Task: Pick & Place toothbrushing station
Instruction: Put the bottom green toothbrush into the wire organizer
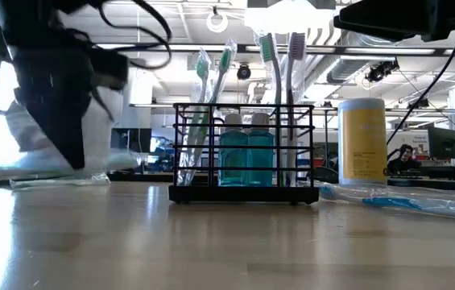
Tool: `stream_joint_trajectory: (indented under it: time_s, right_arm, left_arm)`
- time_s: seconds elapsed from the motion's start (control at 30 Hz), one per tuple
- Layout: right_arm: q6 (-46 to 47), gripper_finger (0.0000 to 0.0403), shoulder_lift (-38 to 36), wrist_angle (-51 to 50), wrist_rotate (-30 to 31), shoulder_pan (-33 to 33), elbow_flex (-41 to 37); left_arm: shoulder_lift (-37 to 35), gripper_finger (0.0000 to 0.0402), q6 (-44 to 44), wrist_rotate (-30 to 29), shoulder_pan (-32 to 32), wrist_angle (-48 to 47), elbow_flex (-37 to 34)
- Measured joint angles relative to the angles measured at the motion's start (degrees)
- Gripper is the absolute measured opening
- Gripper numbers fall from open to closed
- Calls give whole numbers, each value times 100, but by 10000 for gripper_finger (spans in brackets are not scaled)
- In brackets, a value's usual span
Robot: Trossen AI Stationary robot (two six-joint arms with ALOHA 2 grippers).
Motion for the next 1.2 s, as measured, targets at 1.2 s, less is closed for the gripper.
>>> stream_joint_trajectory:
  time_s: [1.2]
  right_arm:
    - [-916, 194, -2, 622, -1404, 68, 1002]
  left_arm:
    - [-43, 0, 6019, -836, -908, 6823, 139]
